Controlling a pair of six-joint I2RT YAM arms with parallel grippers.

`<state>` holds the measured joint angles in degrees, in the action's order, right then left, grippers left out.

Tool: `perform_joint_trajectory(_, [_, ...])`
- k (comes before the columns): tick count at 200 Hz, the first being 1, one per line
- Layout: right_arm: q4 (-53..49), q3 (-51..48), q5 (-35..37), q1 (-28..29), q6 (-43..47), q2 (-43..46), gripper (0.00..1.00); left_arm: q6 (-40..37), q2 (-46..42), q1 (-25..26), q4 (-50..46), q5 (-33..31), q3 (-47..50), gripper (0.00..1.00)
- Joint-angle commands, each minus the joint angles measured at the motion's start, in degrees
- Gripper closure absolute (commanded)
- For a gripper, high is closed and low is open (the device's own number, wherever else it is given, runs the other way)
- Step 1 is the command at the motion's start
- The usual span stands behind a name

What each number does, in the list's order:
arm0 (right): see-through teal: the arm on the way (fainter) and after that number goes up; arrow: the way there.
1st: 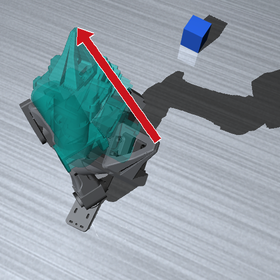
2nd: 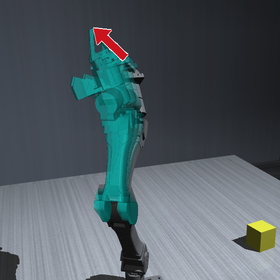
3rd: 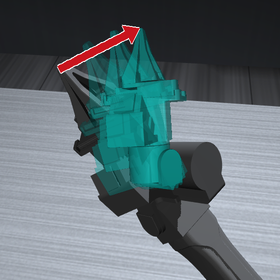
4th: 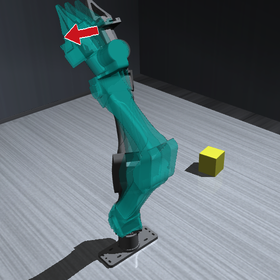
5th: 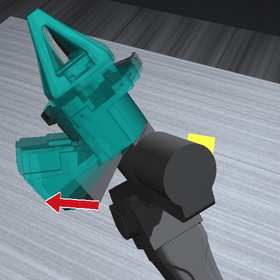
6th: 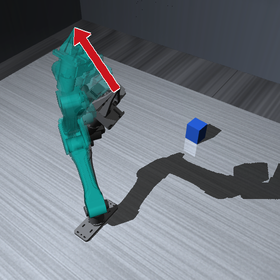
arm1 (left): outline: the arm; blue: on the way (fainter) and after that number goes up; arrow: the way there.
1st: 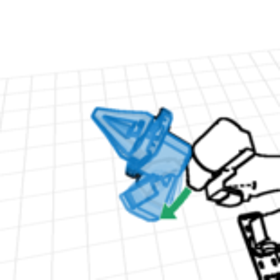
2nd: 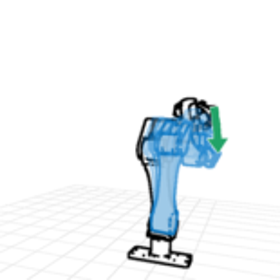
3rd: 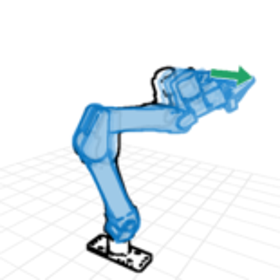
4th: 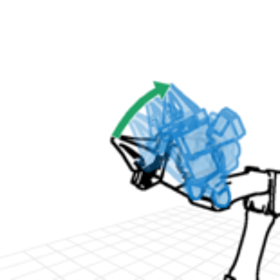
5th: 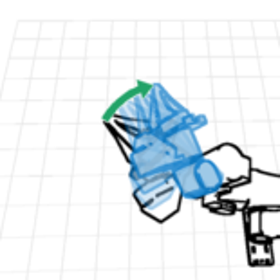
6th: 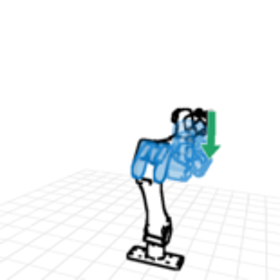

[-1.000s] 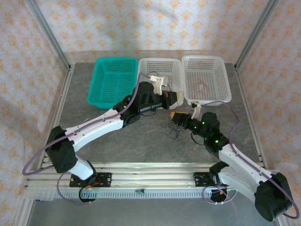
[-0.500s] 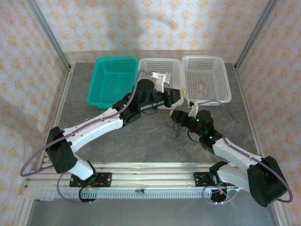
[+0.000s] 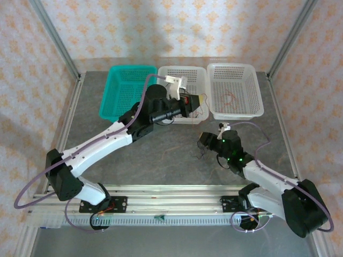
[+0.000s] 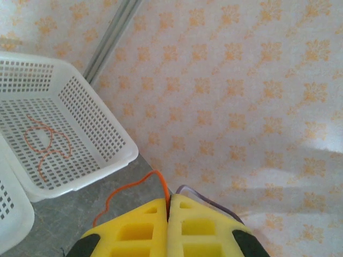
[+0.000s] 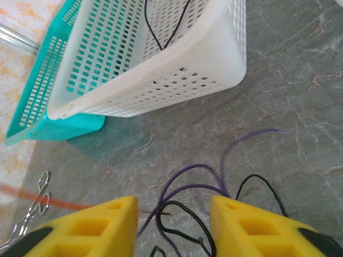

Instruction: Untangle the cables

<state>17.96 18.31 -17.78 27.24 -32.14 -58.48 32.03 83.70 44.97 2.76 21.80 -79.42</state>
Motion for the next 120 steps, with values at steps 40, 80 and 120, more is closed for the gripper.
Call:
perform_joint_trajectory(40, [-12.1, 1.5, 4.0, 0.3, 5.5, 9.6, 0.49, -3.4, -2.7, -0.6, -3.1, -0.4, -3.9, 1.00])
perform_joint_trajectory(80, [-12.2, 3.5, 0.5, 0.3, 9.4, 16.8, 0.39, -3.9, -2.5, -0.8, -3.6, 0.3, -4.6, 1.00])
perform_joint_trajectory(120, [-5.3, 5.5, -6.4, 0.3, 12.6, 11.2, 0.35, -3.4, -2.1, -0.8, -2.8, 1.1, -4.8, 1.00])
